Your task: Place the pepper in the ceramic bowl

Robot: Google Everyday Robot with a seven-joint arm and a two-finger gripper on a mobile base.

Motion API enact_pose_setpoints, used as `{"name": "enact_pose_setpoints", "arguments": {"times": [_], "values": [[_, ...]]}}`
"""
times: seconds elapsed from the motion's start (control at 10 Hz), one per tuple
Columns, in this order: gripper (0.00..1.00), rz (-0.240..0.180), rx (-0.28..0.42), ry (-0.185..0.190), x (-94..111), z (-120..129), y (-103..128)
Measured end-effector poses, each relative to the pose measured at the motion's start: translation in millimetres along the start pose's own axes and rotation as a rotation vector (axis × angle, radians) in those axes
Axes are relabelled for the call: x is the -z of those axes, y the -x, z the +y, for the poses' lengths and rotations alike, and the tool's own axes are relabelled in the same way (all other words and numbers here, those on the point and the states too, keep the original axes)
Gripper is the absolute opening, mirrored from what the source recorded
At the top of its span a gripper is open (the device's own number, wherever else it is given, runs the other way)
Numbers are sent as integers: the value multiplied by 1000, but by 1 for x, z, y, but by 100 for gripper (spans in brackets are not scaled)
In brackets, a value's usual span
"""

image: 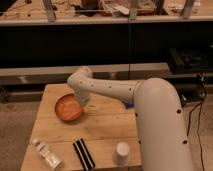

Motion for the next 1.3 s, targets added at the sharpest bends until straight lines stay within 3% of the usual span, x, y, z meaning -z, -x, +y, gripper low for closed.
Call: {"name": "enact_pose_setpoints", "arguments": {"times": [0.6, 1.3], "values": [[1, 8, 18, 1, 0, -16, 12], [65, 16, 43, -1, 0, -29, 17]]}}
